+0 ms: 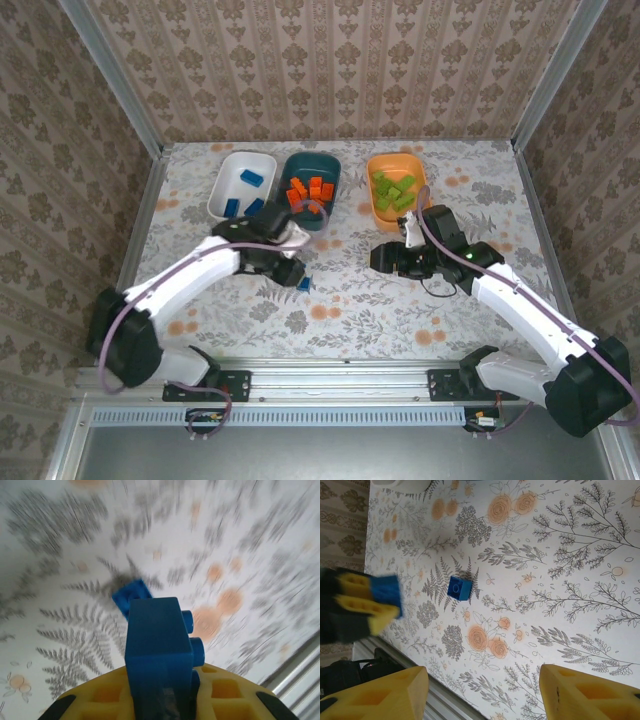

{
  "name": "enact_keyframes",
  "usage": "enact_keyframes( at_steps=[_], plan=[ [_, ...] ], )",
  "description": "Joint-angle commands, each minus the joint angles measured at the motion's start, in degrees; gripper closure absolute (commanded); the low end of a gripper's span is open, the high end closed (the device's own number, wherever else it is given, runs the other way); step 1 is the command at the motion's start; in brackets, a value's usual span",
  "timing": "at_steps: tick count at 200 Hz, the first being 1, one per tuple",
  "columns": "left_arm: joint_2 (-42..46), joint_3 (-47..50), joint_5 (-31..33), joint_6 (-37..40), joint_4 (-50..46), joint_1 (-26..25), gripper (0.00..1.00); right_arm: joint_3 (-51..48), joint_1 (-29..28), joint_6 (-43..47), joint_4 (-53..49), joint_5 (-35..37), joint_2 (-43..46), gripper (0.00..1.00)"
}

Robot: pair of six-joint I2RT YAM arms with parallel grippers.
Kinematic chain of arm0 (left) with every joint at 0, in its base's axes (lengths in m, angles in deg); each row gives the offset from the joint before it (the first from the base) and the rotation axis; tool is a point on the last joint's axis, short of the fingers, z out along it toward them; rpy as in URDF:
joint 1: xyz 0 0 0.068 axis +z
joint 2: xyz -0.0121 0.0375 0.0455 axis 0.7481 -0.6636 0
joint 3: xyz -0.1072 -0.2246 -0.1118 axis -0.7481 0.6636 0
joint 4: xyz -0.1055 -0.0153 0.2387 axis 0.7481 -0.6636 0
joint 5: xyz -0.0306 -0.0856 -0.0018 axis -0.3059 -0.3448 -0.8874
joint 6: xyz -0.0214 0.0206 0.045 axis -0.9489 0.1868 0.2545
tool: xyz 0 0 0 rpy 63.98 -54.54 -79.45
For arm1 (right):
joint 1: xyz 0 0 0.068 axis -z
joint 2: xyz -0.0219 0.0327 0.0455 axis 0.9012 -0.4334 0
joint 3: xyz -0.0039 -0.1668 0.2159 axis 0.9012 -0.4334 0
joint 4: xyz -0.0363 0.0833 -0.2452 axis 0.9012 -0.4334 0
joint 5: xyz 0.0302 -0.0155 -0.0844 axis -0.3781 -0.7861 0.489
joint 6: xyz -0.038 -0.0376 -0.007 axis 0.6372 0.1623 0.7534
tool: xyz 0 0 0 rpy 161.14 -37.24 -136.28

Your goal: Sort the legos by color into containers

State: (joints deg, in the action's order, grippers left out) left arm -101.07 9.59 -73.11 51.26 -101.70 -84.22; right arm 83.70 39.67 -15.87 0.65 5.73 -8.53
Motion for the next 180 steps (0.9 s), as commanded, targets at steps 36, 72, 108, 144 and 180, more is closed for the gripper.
enact_keyframes(
  at_steps=[36, 72, 108, 144, 180],
  plan=[
    [13.32, 5.55, -24.63, -22.64, 17.47, 23.10, 0.82, -2.12, -0.24, -2.78, 3.81, -0.97, -0.28, 0.38],
    [12.70, 6.67, -29.25, -31.01, 21.75, 33.00, 0.82, -2.39, -0.40, -3.09, 4.52, -1.33, -1.16, 0.38],
    [3.61, -0.24, -27.76, -25.41, 16.57, 37.00, 0.82, -3.44, -0.41, -2.88, 5.28, -1.31, -1.12, 0.37],
    [-8.94, -12.41, -22.71, -18.52, 9.36, 37.69, 0.82, -4.18, -0.49, -2.09, 5.59, -1.13, -1.85, 0.37],
    [-20.58, -23.12, -16.52, -14.42, 3.55, 37.27, 0.82, -3.10, -2.49, 0.06, 4.12, 0.98, -5.38, 0.35]
  ],
)
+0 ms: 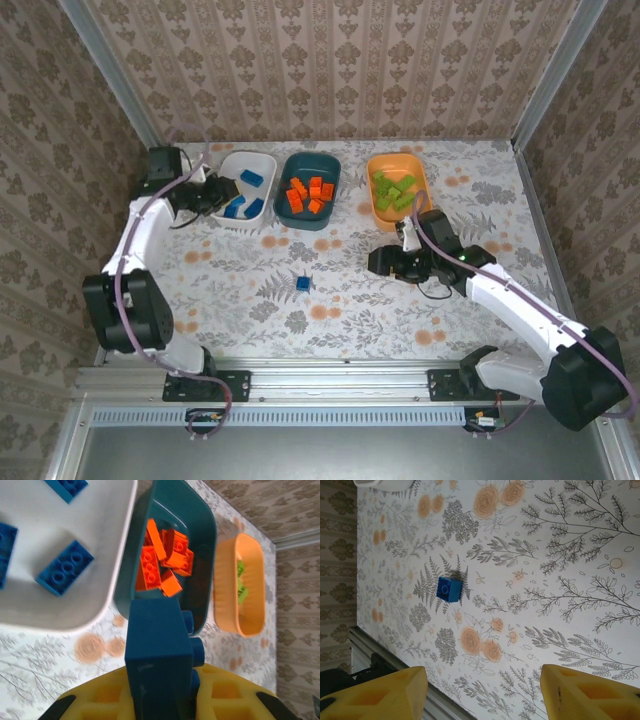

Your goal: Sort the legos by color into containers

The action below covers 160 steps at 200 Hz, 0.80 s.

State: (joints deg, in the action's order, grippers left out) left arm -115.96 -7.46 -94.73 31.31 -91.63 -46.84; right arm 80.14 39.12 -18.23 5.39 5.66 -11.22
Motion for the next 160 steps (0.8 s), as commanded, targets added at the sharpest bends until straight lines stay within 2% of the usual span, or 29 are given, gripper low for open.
enact_keyframes(
  at_steps=[1, 31, 77, 125, 160],
  plan=[
    [-5.96, -6.31, 5.19, 5.64, -6.71, -0.10, 0.82, 0.58, -2.13, 2.51, -0.66, 1.18, -2.80, 0.35],
    [-14.27, -14.07, 9.48, 9.80, -12.95, -0.88, 0.84, 5.06, -6.55, 4.46, -2.90, 3.80, -8.46, 0.33],
    [-21.95, -23.79, 15.10, 13.21, -19.10, -2.65, 0.84, 10.89, -11.88, 5.15, -3.14, 5.30, -17.16, 0.30],
    [-27.75, -30.10, 19.10, 15.17, -22.13, -4.47, 0.84, 13.31, -15.38, 4.93, -4.25, 6.31, -21.03, 0.27],
    [-32.69, -35.12, 19.75, 15.16, -22.78, -4.80, 0.84, 13.09, -16.79, 4.31, -5.49, 7.76, -20.23, 0.26]
  ],
)
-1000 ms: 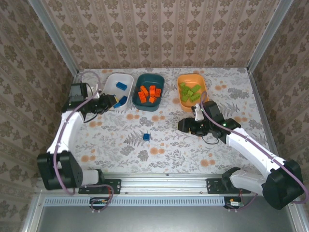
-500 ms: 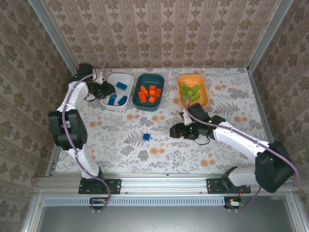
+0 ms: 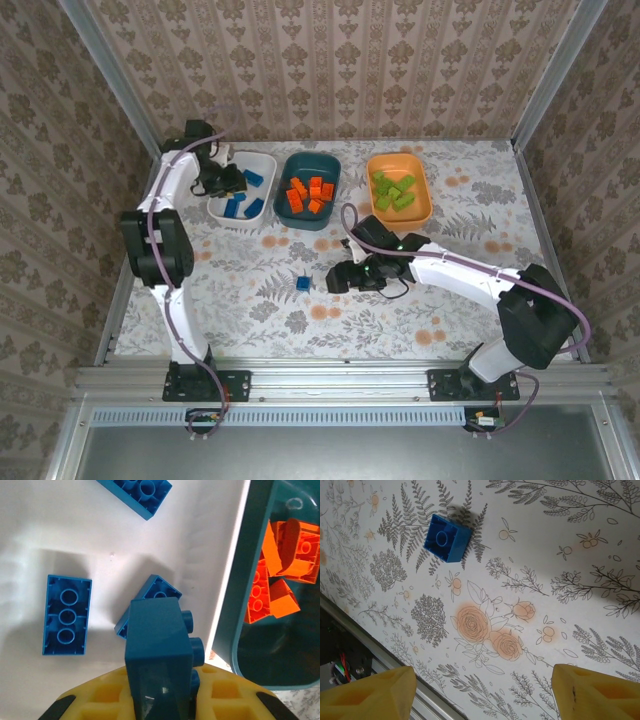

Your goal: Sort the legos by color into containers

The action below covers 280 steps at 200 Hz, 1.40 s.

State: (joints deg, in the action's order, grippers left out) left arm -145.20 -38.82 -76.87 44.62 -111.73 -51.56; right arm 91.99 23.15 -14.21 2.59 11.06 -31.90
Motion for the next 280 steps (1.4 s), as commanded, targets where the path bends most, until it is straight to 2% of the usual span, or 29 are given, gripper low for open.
enact_keyframes(
  at_steps=[1, 79, 168, 189, 250, 280],
  plan=[
    [-3.62, -3.93, 1.86, 1.84, -2.72, -0.10, 0.84, 1.20, -0.78, 0.27, -2.72, 2.39, 0.49, 0.26],
    [-15.15, -19.69, 0.77, 1.01, -7.34, -0.20, 0.84, -3.63, -1.28, -1.66, -6.05, 5.57, 6.35, 0.24],
    [-17.76, -21.92, 0.34, 0.61, -7.35, -0.08, 0.81, -4.74, -1.28, -2.61, -6.62, 6.61, 8.45, 0.19],
    [-17.85, -21.86, 0.34, 0.61, -7.35, -0.07, 0.76, -4.93, -1.28, -2.71, -6.52, 6.66, 8.63, 0.17],
    [-16.95, -21.86, 0.91, 0.57, -7.45, 0.30, 0.50, -5.10, -1.27, -2.77, -5.90, 6.40, 8.37, 0.15],
    [-15.95, -21.77, 0.72, 0.61, -7.35, 0.43, 0.42, -4.88, -1.27, -2.52, -6.00, 6.54, 8.14, 0.14]
  ],
)
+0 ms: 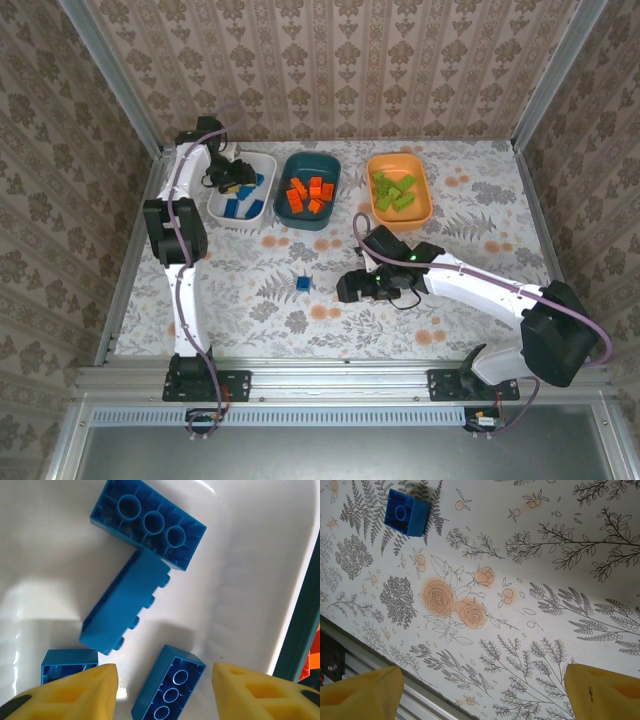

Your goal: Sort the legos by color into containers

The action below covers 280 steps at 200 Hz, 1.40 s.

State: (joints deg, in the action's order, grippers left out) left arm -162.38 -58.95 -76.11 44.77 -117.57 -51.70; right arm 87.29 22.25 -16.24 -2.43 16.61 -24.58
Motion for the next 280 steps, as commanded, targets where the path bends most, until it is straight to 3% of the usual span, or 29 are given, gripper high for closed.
enact_keyframes(
  at_steps=[1, 42, 90, 121, 176, 221, 254, 280],
  plan=[
    [1.33, -1.64, -0.06, 0.41, -1.52, 0.55, 0.42, -0.16, -0.34, -0.46, -0.93, 0.99, 0.84, 0.14],
    [5.25, 0.32, -0.74, 0.37, 0.45, 0.50, 0.31, -0.08, -0.34, -0.63, -0.38, 0.64, 0.52, 0.14],
    [15.66, 10.39, -0.47, 0.84, 6.70, -0.63, 0.21, -0.14, -0.39, -0.46, 0.12, 0.61, 0.91, 0.13],
    [23.14, 15.92, 1.08, 2.68, 7.72, -2.64, 0.16, 1.32, 1.09, 2.46, -3.47, 4.18, 4.41, 0.13],
    [40.83, 32.03, 5.63, 3.36, 10.20, -9.59, 0.09, 2.37, 10.96, 6.56, -8.50, 6.74, 16.93, 0.08],
    [55.45, 49.31, 10.44, 2.36, 11.05, -19.00, 0.00, 0.40, 16.74, 5.99, -7.69, 6.97, 22.59, 0.00],
    [66.16, 64.84, 10.77, -4.05, 14.53, -24.91, 0.00, -6.34, 18.70, 1.44, -1.72, 12.34, 29.51, 0.00],
    [70.57, 75.12, 12.42, -10.79, 18.88, -30.33, 0.00, -14.14, 19.04, -0.80, 9.04, 9.08, 34.51, 0.00]
  ],
)
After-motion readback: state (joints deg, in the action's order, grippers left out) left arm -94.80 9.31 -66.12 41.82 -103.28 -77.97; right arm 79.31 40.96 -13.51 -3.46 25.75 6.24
